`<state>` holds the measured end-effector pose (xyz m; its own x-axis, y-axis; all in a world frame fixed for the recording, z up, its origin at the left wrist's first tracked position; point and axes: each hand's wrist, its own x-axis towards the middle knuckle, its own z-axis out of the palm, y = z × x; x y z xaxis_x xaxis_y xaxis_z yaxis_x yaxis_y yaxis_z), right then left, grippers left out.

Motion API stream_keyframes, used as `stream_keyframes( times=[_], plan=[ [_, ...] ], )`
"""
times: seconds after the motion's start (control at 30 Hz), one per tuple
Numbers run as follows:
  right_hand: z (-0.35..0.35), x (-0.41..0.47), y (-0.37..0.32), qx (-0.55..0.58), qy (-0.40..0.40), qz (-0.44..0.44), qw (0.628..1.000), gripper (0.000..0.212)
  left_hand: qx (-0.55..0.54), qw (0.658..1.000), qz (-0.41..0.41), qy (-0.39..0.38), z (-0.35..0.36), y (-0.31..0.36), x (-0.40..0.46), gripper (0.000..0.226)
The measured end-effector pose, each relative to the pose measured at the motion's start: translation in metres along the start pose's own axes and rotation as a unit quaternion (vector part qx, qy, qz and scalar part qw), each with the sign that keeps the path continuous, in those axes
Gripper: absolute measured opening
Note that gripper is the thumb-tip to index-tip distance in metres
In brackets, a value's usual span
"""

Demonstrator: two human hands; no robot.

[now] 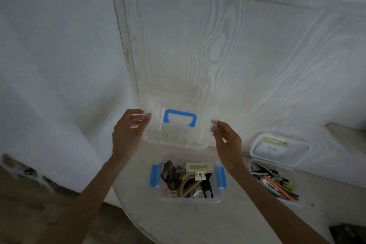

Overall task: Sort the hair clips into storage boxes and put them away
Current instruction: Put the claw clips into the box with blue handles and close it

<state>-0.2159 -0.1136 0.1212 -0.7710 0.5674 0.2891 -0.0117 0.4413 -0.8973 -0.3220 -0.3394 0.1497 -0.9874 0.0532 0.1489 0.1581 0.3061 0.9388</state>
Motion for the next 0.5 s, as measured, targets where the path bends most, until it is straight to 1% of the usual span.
stream_keyframes(
  times=[0.07, 0.13, 0.2, 0.23, 0.3, 0.33, 0.4, 0.43, 0.5],
  plan=[
    [-0.013, -0.009, 0.0, -0.013, -0.061, 0.053, 0.997, 0.014, 0.05, 0.996, -0.065, -0.031, -0.009, 0.0, -0.016, 0.019],
    [-0.02, -0.02, 0.016, -0.075, -0.12, 0.113, 0.984, 0.015, 0.116, 0.981, -0.139, -0.075, -0.007, -0.014, -0.034, 0.02],
    [-0.024, -0.032, 0.036, -0.107, -0.148, 0.161, 0.97, 0.019, 0.163, 0.964, -0.177, -0.109, 0.002, -0.032, -0.054, 0.025],
    [-0.025, -0.037, 0.043, -0.105, -0.146, 0.175, 0.968, 0.017, 0.189, 0.959, -0.174, -0.119, 0.006, -0.042, -0.062, 0.028],
    [-0.027, -0.046, 0.056, -0.128, -0.131, 0.178, 0.967, 0.018, 0.247, 0.948, -0.148, -0.139, 0.014, -0.059, -0.076, 0.034],
    [-0.028, -0.05, 0.059, -0.155, -0.131, 0.173, 0.964, 0.019, 0.259, 0.944, -0.152, -0.138, 0.015, -0.065, -0.082, 0.037],
    [-0.029, -0.055, 0.061, -0.193, -0.142, 0.157, 0.958, 0.02, 0.25, 0.942, -0.184, -0.131, 0.016, -0.075, -0.09, 0.04],
    [-0.03, -0.056, 0.064, -0.198, -0.142, 0.148, 0.959, 0.019, 0.251, 0.94, -0.191, -0.129, 0.017, -0.077, -0.092, 0.042],
    [-0.031, -0.056, 0.07, -0.213, -0.136, 0.129, 0.959, 0.034, 0.263, 0.936, -0.192, -0.137, 0.021, -0.081, -0.095, 0.042]
  ],
)
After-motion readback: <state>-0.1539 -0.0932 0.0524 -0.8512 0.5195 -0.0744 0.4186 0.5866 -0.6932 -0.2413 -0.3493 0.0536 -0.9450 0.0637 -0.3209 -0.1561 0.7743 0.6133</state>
